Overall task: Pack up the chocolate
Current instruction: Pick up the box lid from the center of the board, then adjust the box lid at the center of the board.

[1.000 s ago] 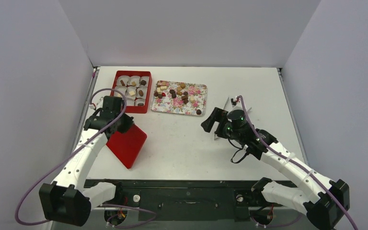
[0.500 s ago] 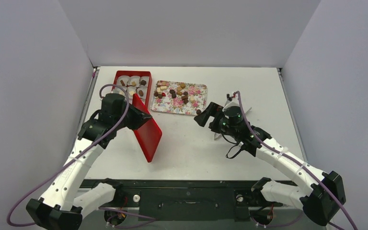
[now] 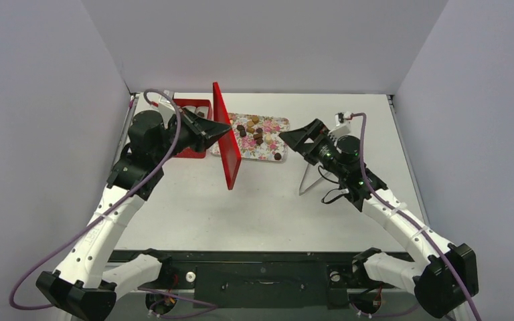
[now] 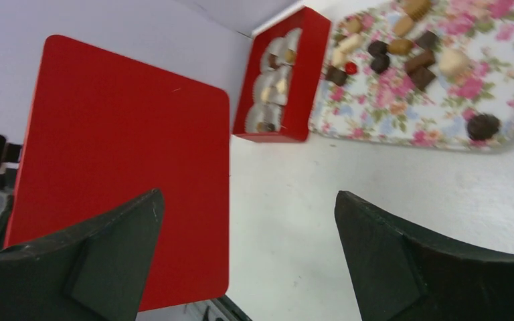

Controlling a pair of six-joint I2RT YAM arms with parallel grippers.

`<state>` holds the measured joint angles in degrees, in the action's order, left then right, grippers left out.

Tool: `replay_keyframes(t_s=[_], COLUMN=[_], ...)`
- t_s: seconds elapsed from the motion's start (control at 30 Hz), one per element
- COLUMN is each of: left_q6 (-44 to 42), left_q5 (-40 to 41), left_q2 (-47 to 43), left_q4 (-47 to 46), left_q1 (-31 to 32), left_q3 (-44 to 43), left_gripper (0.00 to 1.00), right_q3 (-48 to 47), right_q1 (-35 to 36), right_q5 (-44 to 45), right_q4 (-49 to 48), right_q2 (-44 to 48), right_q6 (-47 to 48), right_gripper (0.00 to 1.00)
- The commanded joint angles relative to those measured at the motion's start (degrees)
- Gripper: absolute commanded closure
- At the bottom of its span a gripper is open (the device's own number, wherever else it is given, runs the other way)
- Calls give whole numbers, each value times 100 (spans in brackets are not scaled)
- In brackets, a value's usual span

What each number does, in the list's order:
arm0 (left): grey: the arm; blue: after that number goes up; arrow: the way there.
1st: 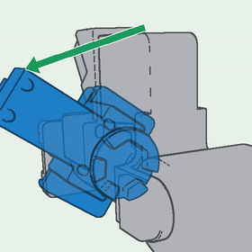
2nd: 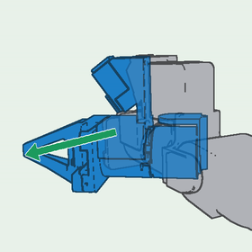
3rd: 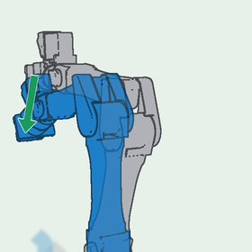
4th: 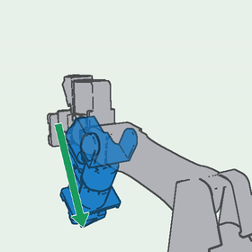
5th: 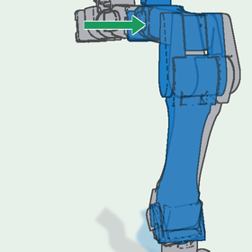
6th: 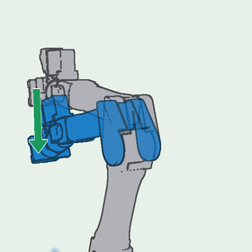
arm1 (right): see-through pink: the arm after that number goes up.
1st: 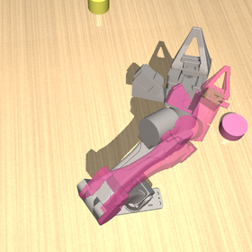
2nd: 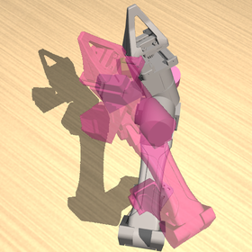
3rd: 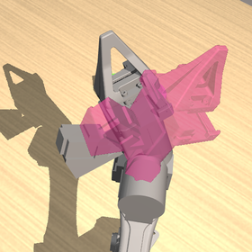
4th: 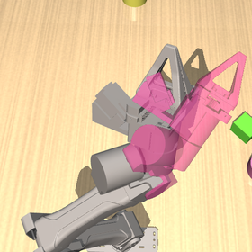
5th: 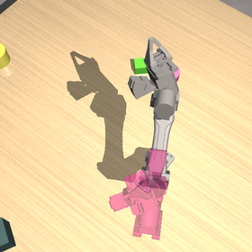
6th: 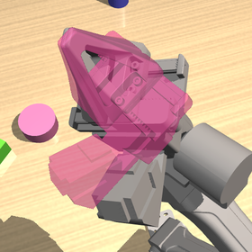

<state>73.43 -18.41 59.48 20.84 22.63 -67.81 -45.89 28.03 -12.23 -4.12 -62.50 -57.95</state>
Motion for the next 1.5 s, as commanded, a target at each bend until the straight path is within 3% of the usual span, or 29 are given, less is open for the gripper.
replay_keyframes(t_s=[0.0, 0.1, 0.23, 0.47, 1.07, 1.47], left_q6=[161, 305, 1223, 2257, 2654, 2970], left_q5=[-834, -1114, -1270, -927, -893, -962], left_q2=[263, 410, 569, 772, 898, 940], left_q4=[-1867, -2649, -3683, -4742, -5603, -6243], left_q1=[-4, -24, -114, -20, 55, 48], left_q3=[-724, -906, -880, -902, -869, -498], left_gripper=[100, 100, 100, 100, 100, 100], right_q3=[51, -9, -108, -484, -759, -838], right_q1=[-326, -525, -687, -674, 407, 563], right_q5=[-912, -1359, -1746, -1966, -1381, -1201], right_q4=[-2036, -3090, -4473, -6595, -6855, -8367], right_q2=[-55, -243, -629, -1610, -2660, -2872], right_q6=[-713, -1108, -1901, -3428, -3979, -5069], right_gripper=[5, 3, 3, 3, 2, 4])
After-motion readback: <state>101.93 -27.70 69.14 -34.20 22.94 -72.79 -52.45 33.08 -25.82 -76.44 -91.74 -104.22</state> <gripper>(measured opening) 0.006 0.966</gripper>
